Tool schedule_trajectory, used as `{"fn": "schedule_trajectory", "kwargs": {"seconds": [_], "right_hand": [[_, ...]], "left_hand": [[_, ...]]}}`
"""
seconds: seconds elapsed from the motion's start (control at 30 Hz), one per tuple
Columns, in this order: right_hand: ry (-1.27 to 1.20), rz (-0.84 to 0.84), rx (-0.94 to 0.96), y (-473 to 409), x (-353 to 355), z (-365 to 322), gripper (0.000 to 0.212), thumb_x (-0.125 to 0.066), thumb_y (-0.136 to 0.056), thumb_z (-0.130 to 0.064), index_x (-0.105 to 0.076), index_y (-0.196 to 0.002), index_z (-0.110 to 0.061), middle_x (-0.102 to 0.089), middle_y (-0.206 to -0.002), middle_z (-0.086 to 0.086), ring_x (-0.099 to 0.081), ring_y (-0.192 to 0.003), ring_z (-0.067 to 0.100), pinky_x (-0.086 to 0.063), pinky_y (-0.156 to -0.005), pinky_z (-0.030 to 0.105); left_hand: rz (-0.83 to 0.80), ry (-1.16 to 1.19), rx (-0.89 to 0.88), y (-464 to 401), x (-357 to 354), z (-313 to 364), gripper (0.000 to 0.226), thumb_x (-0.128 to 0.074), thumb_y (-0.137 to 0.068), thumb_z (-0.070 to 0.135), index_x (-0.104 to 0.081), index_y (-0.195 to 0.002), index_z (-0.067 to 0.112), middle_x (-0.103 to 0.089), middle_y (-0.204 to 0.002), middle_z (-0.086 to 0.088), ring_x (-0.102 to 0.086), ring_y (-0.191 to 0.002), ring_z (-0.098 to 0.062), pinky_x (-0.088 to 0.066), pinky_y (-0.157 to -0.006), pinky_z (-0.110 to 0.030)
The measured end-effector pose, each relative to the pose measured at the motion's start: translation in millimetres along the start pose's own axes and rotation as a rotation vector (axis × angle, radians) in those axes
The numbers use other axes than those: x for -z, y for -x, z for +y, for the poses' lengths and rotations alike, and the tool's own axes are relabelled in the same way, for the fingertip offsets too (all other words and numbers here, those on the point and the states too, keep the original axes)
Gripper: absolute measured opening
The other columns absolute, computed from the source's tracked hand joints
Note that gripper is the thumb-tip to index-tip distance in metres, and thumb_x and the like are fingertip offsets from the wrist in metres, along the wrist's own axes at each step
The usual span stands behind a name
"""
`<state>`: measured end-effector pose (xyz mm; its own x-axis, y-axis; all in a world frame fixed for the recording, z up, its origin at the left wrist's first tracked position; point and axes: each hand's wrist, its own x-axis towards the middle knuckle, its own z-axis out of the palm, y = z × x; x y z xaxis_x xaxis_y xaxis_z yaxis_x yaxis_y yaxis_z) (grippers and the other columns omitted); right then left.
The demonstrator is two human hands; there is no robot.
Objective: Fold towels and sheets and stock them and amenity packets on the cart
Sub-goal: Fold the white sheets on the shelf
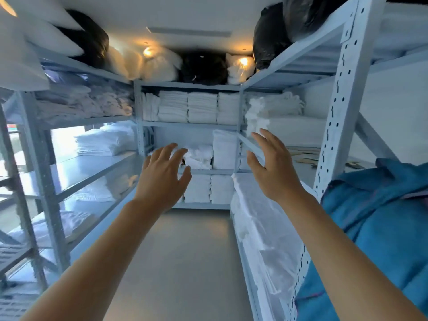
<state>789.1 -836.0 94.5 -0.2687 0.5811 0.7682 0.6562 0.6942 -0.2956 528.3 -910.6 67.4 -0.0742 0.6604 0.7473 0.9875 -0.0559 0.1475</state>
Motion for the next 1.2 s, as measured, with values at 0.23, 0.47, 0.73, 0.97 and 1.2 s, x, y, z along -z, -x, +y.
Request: {"fn": "schedule_trajectory", "kwargs": {"seconds": [0.23,0.47,0.73,0.97,1.2], "right_hand": [[-0.083,-0.011,0.044,-83,-96,53,0.052,-0.048,-0.107,-0.036,-0.042,-0.156,-0.018,-0.031,-0.166,0.004,-0.023,-0.155,0.023,-0.023,-0.124,0.051],[-0.113,-0.008,0.061,-182,-166,123,0.054,-0.046,-0.107,-0.038,-0.040,-0.157,-0.018,-0.029,-0.167,0.003,-0.020,-0.156,0.022,-0.020,-0.126,0.050],[-0.053,-0.033,0.101,-248,-244,177,0.055,-0.044,-0.106,-0.043,-0.041,-0.156,-0.020,-0.029,-0.167,0.003,-0.021,-0.156,0.023,-0.022,-0.123,0.059],[0.083,-0.032,0.152,-289,-319,211,0.055,-0.043,-0.105,-0.045,-0.046,-0.152,-0.017,-0.034,-0.164,0.006,-0.026,-0.153,0.028,-0.024,-0.121,0.061],[0.140,-0.008,0.107,-349,-399,250,0.054,-0.044,-0.103,-0.047,-0.052,-0.148,-0.017,-0.041,-0.159,0.004,-0.035,-0.148,0.028,-0.029,-0.120,0.056]], "left_hand": [[-0.014,-0.099,0.053,-67,-65,-56,0.051,-0.049,-0.103,0.041,-0.047,-0.150,0.020,-0.042,-0.158,-0.006,-0.036,-0.145,-0.030,-0.033,-0.119,-0.049],[0.006,-0.144,0.059,-164,-139,-86,0.052,-0.048,-0.102,0.041,-0.048,-0.149,0.019,-0.043,-0.156,-0.008,-0.038,-0.144,-0.031,-0.034,-0.118,-0.052],[-0.002,-0.176,0.084,-223,-215,-133,0.050,-0.048,-0.101,0.040,-0.051,-0.146,0.016,-0.046,-0.154,-0.008,-0.041,-0.142,-0.032,-0.034,-0.116,-0.058],[-0.009,-0.205,0.079,-272,-286,-185,0.051,-0.047,-0.102,0.042,-0.051,-0.147,0.019,-0.044,-0.156,-0.007,-0.038,-0.143,-0.031,-0.030,-0.118,-0.057],[0.018,-0.123,0.024,-357,-379,-250,0.050,-0.052,-0.101,0.041,-0.052,-0.145,0.019,-0.046,-0.154,-0.009,-0.041,-0.141,-0.032,-0.033,-0.116,-0.057]]}}
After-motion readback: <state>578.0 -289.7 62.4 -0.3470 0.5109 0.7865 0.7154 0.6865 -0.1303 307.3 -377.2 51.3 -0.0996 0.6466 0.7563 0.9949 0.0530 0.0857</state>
